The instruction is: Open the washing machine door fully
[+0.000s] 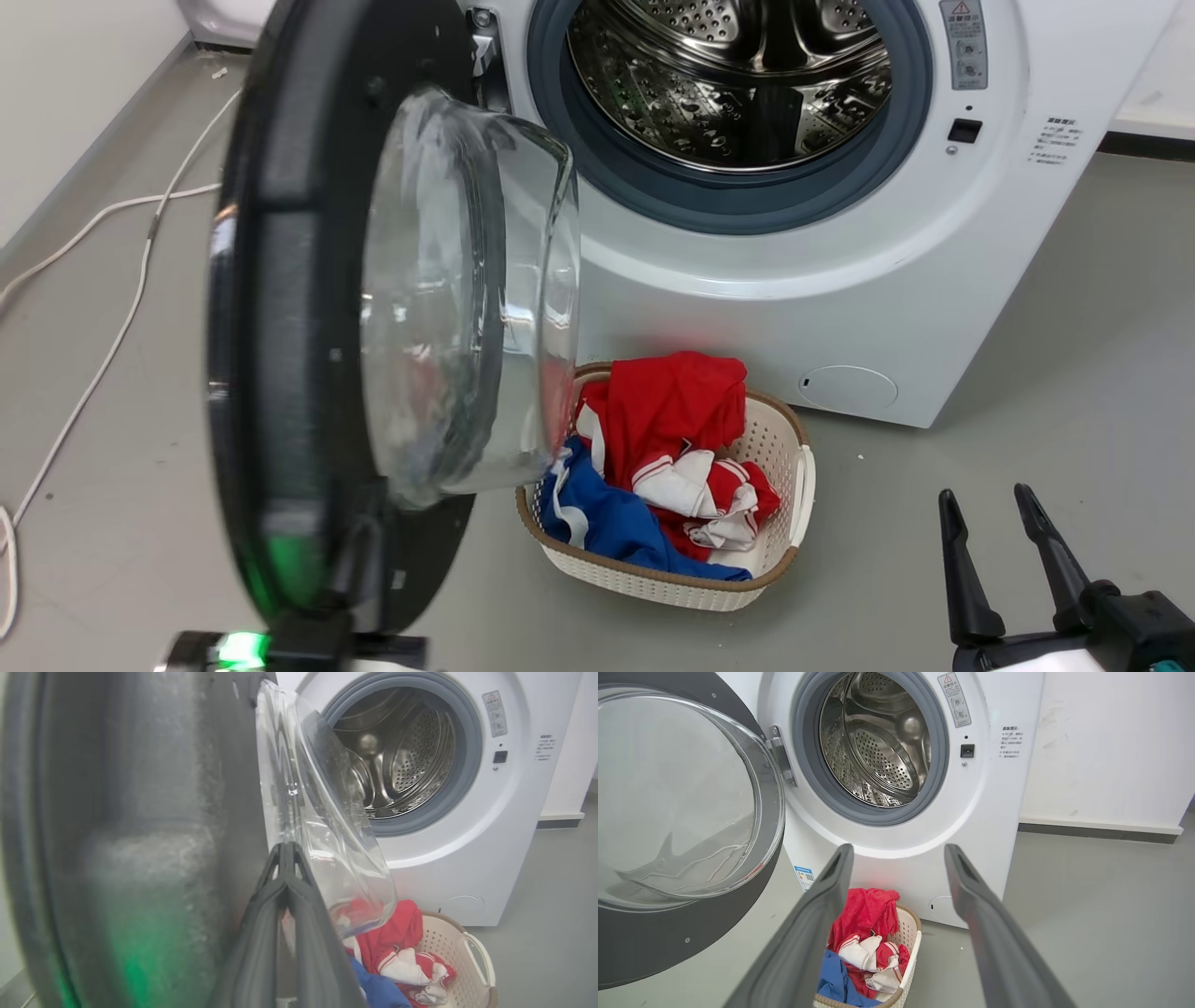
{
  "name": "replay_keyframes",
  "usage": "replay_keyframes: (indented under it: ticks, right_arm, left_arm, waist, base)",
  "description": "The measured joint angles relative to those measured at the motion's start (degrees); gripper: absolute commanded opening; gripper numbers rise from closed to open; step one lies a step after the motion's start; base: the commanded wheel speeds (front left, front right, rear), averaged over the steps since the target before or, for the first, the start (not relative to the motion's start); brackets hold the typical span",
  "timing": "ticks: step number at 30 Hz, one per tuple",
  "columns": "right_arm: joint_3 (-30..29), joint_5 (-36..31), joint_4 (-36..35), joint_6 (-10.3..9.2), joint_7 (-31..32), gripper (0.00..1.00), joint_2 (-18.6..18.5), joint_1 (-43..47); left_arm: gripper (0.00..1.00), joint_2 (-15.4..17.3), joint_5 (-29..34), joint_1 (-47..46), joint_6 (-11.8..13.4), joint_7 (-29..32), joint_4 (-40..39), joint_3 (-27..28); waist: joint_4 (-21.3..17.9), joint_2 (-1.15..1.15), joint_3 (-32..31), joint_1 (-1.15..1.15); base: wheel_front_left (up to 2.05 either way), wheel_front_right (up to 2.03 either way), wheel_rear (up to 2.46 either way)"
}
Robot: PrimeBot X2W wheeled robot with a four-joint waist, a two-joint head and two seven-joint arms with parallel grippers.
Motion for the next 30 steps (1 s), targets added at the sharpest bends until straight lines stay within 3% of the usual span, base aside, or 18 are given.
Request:
replay_keyframes:
  ticks: [14, 30]
  right_arm:
    - [0.2, -0.4, -0.3, 0.0, 0.0, 1.0, 0.0, -0.7]
    - [-0.3, -1.9, -1.1, 0.0, 0.0, 1.0, 0.0, -2.7]
  left_arm:
    - [0.0, 1.8, -2.1, 1.0, 0.6, 0.0, 0.8, 13.6]
    - [0.0, 2.1, -5.4, -4.7, -3.2, 0.0, 7.2, 28.8]
  waist:
    - [-0.2, 0.0, 1.9, 0.0]
    - [-0.9, 0.0, 5.8, 0.0]
  base:
    - [0.0, 0.0, 0.0]
    - [0.0, 0.0, 0.0]
